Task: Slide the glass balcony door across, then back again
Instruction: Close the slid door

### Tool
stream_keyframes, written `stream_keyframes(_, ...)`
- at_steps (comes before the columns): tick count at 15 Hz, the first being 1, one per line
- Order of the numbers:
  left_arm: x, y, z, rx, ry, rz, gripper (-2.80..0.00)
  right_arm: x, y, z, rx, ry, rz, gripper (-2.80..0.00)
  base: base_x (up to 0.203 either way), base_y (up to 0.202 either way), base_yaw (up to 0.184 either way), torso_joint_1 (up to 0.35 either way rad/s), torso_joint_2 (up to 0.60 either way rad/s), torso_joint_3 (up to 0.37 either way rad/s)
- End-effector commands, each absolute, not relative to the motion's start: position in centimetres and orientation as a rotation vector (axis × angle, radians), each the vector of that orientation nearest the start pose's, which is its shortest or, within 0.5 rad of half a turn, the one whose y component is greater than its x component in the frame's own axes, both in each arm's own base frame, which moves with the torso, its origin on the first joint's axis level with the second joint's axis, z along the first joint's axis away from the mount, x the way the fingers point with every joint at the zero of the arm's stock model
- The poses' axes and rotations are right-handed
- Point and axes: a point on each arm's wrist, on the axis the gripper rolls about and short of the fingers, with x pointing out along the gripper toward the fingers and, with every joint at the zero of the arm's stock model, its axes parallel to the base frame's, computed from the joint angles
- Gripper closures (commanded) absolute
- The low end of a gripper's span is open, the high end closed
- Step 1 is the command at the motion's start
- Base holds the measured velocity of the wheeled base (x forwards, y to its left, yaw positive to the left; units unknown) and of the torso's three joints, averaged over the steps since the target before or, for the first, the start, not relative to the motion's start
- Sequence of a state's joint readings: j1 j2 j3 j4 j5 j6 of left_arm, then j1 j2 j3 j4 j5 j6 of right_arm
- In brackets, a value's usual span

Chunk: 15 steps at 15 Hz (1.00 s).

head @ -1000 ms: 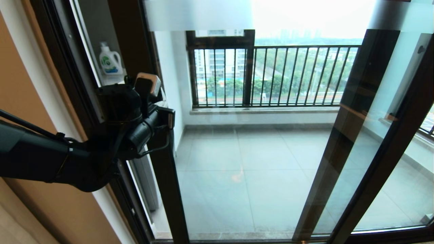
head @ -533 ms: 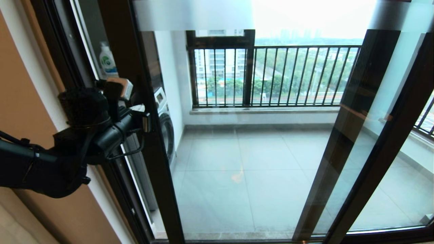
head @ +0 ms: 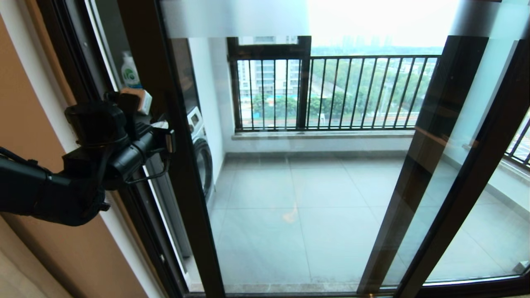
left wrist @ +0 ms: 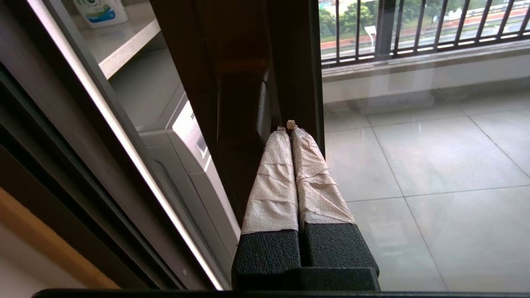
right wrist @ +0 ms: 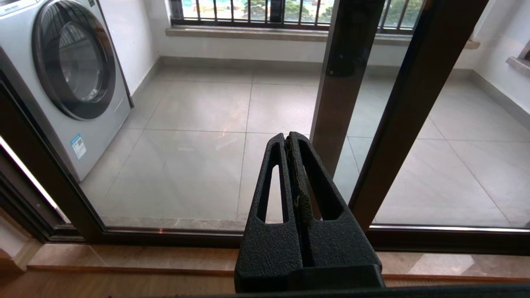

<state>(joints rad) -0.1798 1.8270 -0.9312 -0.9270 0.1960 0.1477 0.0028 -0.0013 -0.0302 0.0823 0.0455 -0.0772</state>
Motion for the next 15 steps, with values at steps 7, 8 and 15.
stream_keyframes(7, 35.8, -4.6, 19.6, 0.148, -0.018, 0.061, 0.0, -2.5, 0.1, 7.5, -0.077, 0.05, 0.051, 0.0, 0.0, 0.0, 0.0, 0.0, 0.0, 0.0)
stream_keyframes(8, 35.9, -4.3, 19.6, 0.148, -0.018, 0.061, 0.0, -2.5, 0.1, 7.5, -0.077, 0.05, 0.051, 0.0, 0.0, 0.0, 0.0, 0.0, 0.0, 0.0)
stream_keyframes(15, 36.1, -2.2, 19.5, 0.149, -0.01, 0.112, 0.0, -2.5, 0.1, 7.5, -0.077, 0.051, 0.051, 0.0, 0.0, 0.0, 0.0, 0.0, 0.0, 0.0)
